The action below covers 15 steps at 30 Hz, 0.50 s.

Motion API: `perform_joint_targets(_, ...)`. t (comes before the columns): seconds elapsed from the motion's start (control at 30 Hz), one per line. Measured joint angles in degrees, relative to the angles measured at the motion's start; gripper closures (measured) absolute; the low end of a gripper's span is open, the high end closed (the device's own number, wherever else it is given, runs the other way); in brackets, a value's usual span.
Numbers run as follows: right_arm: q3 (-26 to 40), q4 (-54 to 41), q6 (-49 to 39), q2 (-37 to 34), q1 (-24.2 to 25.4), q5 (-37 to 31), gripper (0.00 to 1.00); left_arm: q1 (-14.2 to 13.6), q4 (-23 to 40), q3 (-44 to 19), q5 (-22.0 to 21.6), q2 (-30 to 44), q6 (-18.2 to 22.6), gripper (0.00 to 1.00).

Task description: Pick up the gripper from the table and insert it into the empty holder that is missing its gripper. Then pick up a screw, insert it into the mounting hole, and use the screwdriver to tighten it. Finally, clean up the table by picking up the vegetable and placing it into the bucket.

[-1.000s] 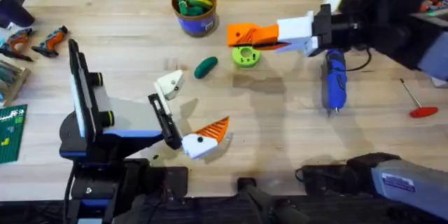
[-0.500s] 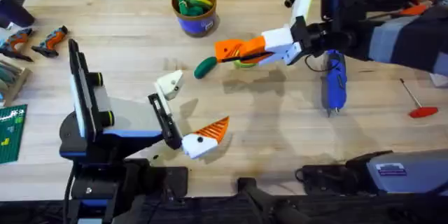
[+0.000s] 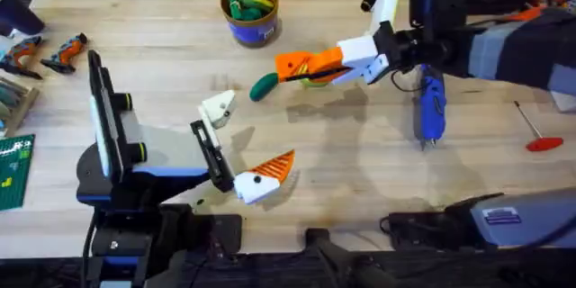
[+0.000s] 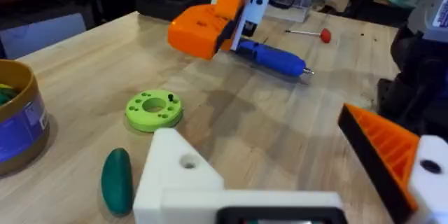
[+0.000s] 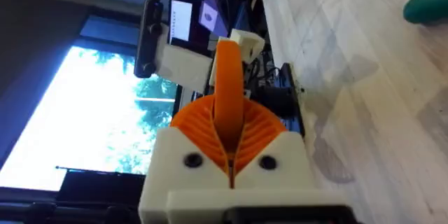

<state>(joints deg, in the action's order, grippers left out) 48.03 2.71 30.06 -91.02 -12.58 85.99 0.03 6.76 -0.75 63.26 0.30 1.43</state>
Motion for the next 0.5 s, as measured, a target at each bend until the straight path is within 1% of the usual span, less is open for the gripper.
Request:
perform_joint_targets(0.17, 0.00, 3.16, 1.81, -3.98, -0.35, 0.96, 0.986, 0.00, -0.02, 0.00, 0.00, 0.00, 0.00, 0.015)
perform_joint_targets(0.3, 0.00, 6.90, 3.26, -6.02, -1.88, 1.14, 0.986, 0.00, -0.02, 0.00, 0.00, 0.00, 0.00, 0.015)
perform_joint_targets(0.5, -0.02, 17.43, 7.92, -8.42, -4.23, 1.27, 0.986, 0.00, -0.02, 0.00, 0.00, 0.00, 0.00, 0.015)
